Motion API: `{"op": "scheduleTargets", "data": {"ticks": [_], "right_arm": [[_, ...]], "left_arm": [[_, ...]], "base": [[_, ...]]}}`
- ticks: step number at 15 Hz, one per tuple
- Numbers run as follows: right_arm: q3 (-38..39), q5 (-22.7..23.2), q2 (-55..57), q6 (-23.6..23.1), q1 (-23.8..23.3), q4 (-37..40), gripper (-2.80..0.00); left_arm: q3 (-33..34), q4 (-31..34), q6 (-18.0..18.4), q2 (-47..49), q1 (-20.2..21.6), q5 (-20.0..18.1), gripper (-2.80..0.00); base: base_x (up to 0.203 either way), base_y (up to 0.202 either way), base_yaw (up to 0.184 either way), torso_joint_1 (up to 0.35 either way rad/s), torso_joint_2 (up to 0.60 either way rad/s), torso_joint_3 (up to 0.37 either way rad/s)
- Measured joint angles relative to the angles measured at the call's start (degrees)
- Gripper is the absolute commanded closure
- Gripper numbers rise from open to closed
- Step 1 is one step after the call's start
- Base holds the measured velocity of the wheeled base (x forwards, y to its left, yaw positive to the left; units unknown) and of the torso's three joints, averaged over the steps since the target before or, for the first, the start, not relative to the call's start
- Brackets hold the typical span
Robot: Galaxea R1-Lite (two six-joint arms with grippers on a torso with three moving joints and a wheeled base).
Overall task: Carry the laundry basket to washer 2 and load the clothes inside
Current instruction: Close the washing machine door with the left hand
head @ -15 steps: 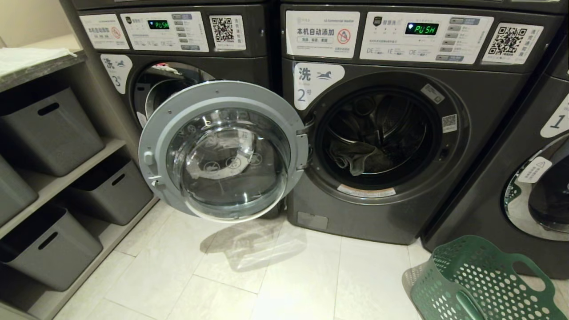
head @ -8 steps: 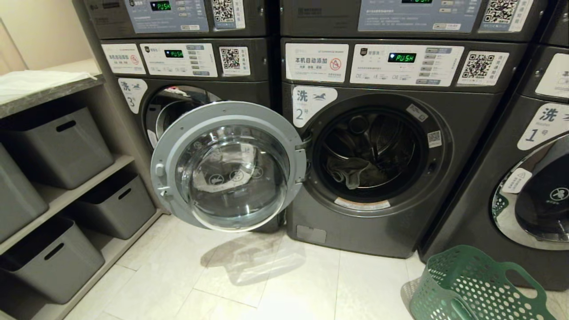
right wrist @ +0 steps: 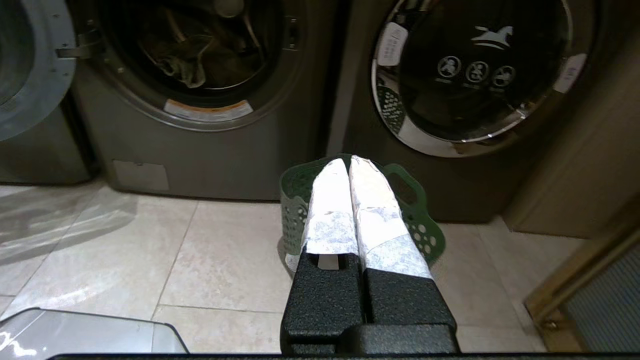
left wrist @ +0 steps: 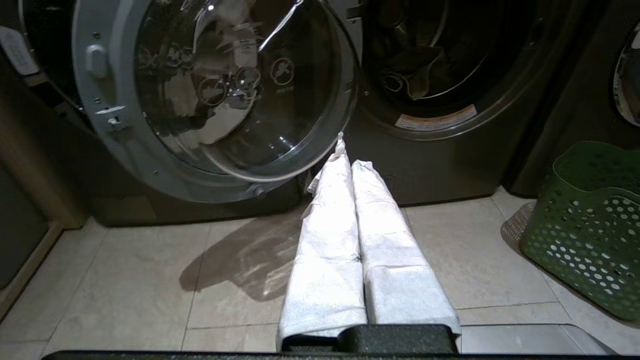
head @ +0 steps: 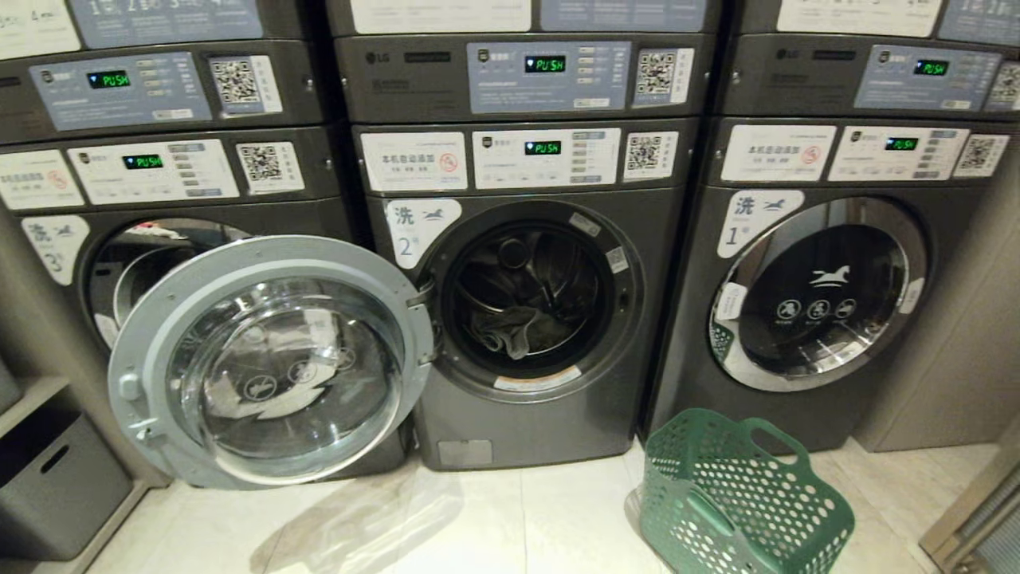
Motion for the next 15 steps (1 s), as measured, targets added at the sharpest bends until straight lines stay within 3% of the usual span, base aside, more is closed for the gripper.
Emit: {"op": "scheduleTargets", "data": {"ticks": [15], "right_arm": [[0.0, 0.1, 0.0, 1.0, 0.0, 0.0, 0.00]], "left_arm": [[0.0, 0.0, 0.4, 0.0, 0.0, -0.1, 0.00]], "base": [[0.000, 0.000, -0.004, 0.001, 0.00, 0.008]]}}
